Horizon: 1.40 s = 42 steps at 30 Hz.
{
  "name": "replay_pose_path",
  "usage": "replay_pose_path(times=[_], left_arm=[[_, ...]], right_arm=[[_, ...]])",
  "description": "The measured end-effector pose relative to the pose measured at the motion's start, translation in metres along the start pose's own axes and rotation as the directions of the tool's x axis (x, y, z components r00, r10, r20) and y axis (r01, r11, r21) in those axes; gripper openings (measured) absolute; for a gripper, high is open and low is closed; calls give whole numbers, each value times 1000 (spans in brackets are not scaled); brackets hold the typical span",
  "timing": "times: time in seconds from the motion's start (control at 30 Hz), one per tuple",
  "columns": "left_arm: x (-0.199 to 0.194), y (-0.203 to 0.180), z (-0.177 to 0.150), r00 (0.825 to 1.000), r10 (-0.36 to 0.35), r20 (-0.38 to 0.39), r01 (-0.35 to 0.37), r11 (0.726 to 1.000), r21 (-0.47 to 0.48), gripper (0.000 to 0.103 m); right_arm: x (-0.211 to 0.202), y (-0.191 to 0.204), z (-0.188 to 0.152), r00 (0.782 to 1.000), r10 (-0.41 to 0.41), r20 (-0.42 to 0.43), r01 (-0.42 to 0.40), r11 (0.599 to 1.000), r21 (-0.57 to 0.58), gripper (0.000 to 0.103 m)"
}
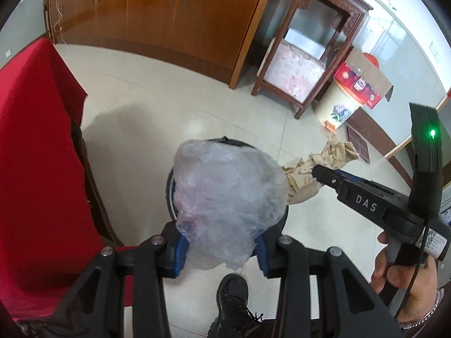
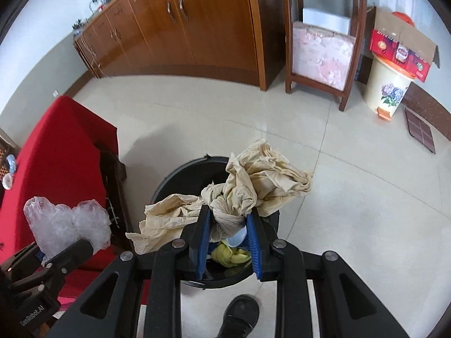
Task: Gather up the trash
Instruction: 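Lower both tools over the black bin and open them to drop the items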
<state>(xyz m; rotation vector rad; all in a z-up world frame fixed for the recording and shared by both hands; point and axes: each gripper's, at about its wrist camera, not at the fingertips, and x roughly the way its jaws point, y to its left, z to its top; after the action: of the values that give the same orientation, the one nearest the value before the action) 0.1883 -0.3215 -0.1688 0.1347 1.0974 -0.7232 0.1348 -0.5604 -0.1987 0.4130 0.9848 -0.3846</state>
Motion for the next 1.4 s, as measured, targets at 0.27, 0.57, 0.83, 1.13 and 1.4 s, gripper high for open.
replay_pose_path(times=[0.27,0.57,0.83,1.13,1.4], left_arm=[[52,4,0,995,-15,-101,10,999,-48,41],[87,7,2,984,-15,-175,3,998,-70,43],[95,11,6,979,-7,-205,-10,996,-84,52],[58,9,14,992,-12,-126,4,998,-63,52],[2,7,20,999,-11,-35,10,999,-32,52]], right_arm=[[61,-10,7,991,-7,-132,2,999,-38,27],[95,-17,14,977,-14,-214,8,1000,-30,31],[93,-16,27,982,-46,-185,46,999,-7,65],[49,-16,45,995,-84,-46,86,995,49,65],[4,-7,56,995,-58,84,49,993,107,65]])
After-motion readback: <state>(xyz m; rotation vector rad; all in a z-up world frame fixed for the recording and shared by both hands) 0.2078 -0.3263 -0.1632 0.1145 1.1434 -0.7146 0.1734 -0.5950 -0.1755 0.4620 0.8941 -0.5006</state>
